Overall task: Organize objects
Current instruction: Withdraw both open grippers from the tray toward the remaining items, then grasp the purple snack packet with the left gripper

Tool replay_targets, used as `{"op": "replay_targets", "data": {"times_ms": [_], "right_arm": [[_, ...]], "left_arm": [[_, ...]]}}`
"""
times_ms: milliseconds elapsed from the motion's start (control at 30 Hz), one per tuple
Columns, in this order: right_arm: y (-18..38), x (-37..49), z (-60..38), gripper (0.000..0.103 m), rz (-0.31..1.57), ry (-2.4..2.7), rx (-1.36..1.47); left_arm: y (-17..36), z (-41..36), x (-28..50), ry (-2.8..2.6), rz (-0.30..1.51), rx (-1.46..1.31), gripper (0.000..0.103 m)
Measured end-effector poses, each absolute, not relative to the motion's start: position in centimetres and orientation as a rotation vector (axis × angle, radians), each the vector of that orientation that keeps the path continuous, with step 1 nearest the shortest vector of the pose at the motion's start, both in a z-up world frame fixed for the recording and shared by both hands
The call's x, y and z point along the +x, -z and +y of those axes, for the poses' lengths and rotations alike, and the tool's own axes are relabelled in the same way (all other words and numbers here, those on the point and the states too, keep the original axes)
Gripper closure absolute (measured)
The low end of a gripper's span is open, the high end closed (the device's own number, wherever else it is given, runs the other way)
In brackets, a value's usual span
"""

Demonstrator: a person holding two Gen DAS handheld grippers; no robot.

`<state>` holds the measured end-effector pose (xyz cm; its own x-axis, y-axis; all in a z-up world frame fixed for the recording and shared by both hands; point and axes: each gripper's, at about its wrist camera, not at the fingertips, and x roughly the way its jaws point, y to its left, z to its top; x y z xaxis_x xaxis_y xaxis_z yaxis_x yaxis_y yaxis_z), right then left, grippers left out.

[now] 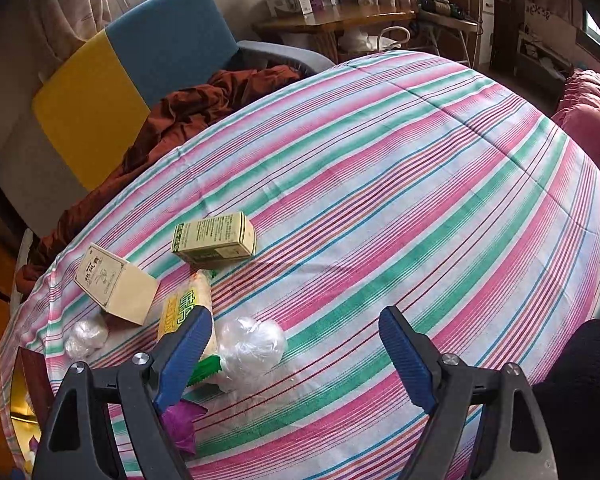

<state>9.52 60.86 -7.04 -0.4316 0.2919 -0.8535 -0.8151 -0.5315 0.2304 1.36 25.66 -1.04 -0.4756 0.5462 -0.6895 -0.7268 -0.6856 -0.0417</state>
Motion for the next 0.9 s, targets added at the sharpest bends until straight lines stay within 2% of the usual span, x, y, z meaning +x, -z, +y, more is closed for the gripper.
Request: {"op": "replay_targets", "data": {"times_ms": [167,500,767,867,900], "right_arm": [[7.2,9.7,60.7,0.016,0.855,-2.013,-1.045],[7.2,10.8,61.7,0.016,0.942,-1.987,-0.994],[7.5,10.6,62.2,0.016,0.966,-1.982,-1.0],[7.7,10.4,62.3,0.016,0.964,-1.983,-1.018],[7.8,10.3,62.3,0.016,0.963,-1.983,-1.025]], "left_arm": [[3.0,30.0,2.2,-2.079,0.406,-0.902,0.007],[5.0,38.5,2.2,-1.89,0.498,-0.853,0.024],[8.1,44.6,2.8,-1.767,0.627,-0.865,0.027],[9.5,46.3,2.6,-1.756,0.66,-0.879,0.041],[10.0,46.6,2.4,-1.756,0.662,-0.893,0.055]]}}
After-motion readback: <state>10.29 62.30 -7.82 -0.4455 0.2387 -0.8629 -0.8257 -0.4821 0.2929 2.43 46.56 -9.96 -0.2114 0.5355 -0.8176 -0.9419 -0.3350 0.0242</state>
